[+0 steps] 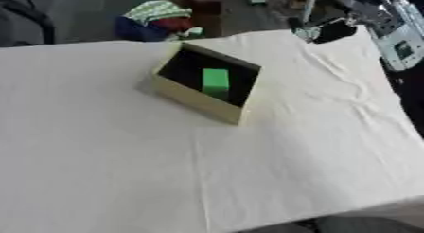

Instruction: Pick up objects on the table and place them in the box.

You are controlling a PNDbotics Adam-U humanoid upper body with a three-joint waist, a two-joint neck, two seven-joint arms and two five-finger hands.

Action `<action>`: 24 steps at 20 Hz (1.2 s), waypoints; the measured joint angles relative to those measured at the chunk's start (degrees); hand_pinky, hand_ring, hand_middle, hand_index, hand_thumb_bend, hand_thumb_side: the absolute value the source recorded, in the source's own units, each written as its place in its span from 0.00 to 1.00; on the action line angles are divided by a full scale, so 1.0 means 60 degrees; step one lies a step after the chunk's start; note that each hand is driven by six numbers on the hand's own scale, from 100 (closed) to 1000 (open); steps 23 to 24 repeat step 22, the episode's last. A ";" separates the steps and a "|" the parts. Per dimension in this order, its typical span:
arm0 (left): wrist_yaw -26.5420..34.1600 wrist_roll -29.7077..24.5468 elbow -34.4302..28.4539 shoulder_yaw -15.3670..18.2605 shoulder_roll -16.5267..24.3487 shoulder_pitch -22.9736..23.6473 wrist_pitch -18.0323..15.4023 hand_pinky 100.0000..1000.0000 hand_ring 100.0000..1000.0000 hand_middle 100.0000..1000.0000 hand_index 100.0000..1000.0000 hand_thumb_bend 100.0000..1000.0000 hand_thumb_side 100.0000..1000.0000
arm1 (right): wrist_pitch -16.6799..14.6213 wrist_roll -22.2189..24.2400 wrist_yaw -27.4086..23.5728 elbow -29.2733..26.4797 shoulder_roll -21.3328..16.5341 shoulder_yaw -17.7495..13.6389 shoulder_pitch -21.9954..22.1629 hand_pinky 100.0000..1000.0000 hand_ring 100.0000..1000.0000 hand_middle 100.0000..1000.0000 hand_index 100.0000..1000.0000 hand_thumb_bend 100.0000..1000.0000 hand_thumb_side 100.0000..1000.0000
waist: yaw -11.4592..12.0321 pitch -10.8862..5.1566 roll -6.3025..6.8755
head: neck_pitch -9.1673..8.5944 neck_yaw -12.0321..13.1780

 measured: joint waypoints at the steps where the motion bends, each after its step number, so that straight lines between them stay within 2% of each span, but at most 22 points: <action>1: -0.0004 0.0007 0.0000 0.0002 -0.0026 0.0000 -0.0005 0.69 0.50 0.48 0.79 0.00 0.74 | 0.0161 -0.0035 -0.0302 -0.0186 0.0014 -0.0191 0.0177 0.81 0.99 0.92 1.00 0.00 0.00 | -0.0006 0.0020 0.0017 | 0.0000 0.0021; 6: -0.0020 0.0028 0.0000 0.0042 -0.0058 0.0002 -0.0002 0.69 0.50 0.48 0.79 0.00 0.74 | 0.0823 -0.0236 -0.1489 -0.0851 0.0254 -0.0973 0.0890 0.80 0.99 0.90 1.00 0.00 0.00 | -0.0025 0.0057 0.0113 | 0.0000 0.0125; 13: -0.0020 0.0045 0.0000 0.0053 -0.0139 0.0003 -0.0002 0.69 0.50 0.48 0.79 0.00 0.75 | 0.1384 -0.0506 -0.2509 -0.1517 0.0805 -0.1736 0.1686 0.78 0.98 0.88 1.00 0.00 0.10 | -0.0102 0.0115 0.0144 | 0.0001 0.0220; 18: -0.0021 0.0046 0.0002 0.0053 -0.0150 0.0013 -0.0001 0.68 0.50 0.48 0.79 0.00 0.75 | 0.1602 -0.0660 -0.2888 -0.1867 0.1139 -0.2005 0.2020 0.78 0.98 0.88 1.00 0.00 0.13 | -0.0166 0.0157 0.0181 | 0.0001 0.0283; 24: -0.0021 0.0033 0.0003 0.0051 -0.0216 0.0009 0.0012 0.68 0.50 0.48 0.79 0.00 0.75 | 0.1688 -0.0715 -0.2987 -0.2136 0.1397 -0.2036 0.2104 0.78 0.98 0.88 1.00 0.00 0.13 | -0.0183 0.0165 0.0186 | 0.0001 0.0286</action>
